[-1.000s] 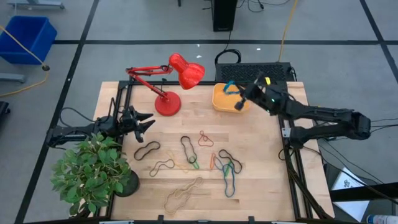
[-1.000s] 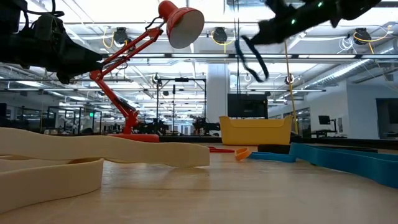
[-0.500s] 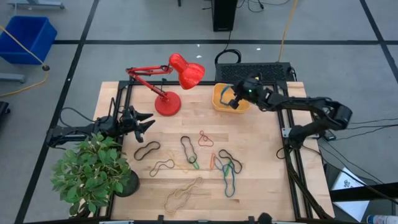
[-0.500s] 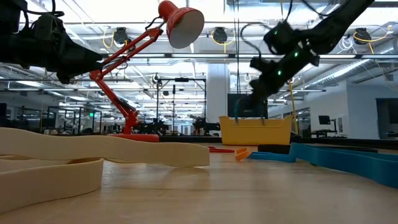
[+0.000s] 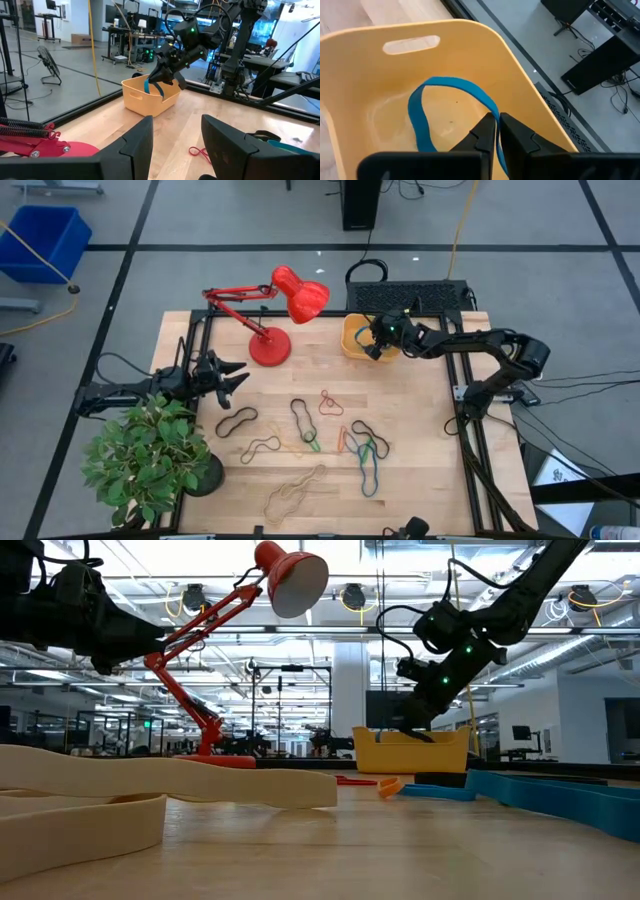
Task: Pick and place rubber bands into bin
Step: Put the top blue rubber band into the yellow container, then put the right black rubber band into the yellow container
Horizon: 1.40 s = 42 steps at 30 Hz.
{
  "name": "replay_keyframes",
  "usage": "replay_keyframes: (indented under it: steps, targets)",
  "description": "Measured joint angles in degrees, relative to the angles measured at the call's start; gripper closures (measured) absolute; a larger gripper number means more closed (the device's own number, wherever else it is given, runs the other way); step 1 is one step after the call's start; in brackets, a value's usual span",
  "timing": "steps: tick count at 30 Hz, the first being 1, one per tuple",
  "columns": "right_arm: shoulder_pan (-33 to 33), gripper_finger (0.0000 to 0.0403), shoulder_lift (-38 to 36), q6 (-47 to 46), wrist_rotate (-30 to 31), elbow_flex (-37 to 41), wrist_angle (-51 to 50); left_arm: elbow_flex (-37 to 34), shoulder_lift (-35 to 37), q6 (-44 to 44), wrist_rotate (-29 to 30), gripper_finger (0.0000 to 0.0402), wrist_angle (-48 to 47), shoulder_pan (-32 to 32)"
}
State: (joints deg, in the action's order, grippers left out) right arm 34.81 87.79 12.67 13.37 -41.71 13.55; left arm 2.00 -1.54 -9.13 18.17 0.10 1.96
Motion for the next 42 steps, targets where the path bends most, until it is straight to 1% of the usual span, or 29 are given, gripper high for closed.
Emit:
replay_keyframes:
  steps: [4,7,10,15,19,21,24,26,28,31,33,37,42]
  targets:
    - [-0.04,0.0376,0.0,0.0,0.0,0.0,-0.03,0.0,0.0,0.0,0.0,0.0229,-0.04,0.0]
    - [-0.04,0.0365,0.0,0.13,-0.05,0.0,-0.08,0.0,0.0,0.0,0.0,0.0229,-0.04,0.0]
    - [-0.04,0.0339,0.0,0.26,-0.04,0.0,-0.07,0.0,0.0,0.0,0.0,0.0229,-0.07,0.0]
    - [-0.07,0.0279,-0.29,0.37,0.06,0.02,-0.17,0.0,0.0,0.0,0.0,0.0229,-0.07,0.0]
    - [-0.19,0.0243,-3.27,0.18,0.07,0.09,-0.05,0.0,0.0,-0.02,0.0,0.0229,-0.08,0.0]
    - [-0.46,0.0232,-5.74,-0.37,0.11,0.09,-0.28,0.0,0.0,-0.02,0.02,0.0229,-0.07,0.02]
    - [-2.2,0.022,-10.66,-3.69,0.03,0.09,-0.06,0.0,0.0,-0.02,0.0,0.0229,-0.07,0.0]
    - [-4.6,0.0216,-13.95,-5.19,-0.03,0.09,-0.08,0.0,0.0,-0.02,0.0,0.0229,-0.08,0.0]
    - [-7.85,0.0214,-16.91,-4.45,-0.22,0.09,-0.19,0.0,0.0,-0.02,0.01,0.0229,-0.07,0.01]
    - [-13.71,0.0214,-20.77,-1.18,-3.7,0.09,-0.53,0.0,0.0,-0.02,0.28,0.0229,-0.07,0.02]
    - [-17.88,0.0215,-22.27,-0.64,-6.02,0.04,-0.56,0.0,0.0,-0.02,0.48,0.0229,-0.07,0.01]
    - [-26.66,0.0219,-23.04,-3.89,-6.19,0.0,-2.62,0.0,0.0,-0.04,0.48,0.0229,-0.07,0.01]
    - [-35.78,0.0219,-20.03,-8.7,-6.19,0.03,-12.8,0.0,-0.01,-0.04,0.48,0.0229,-0.07,0.0]
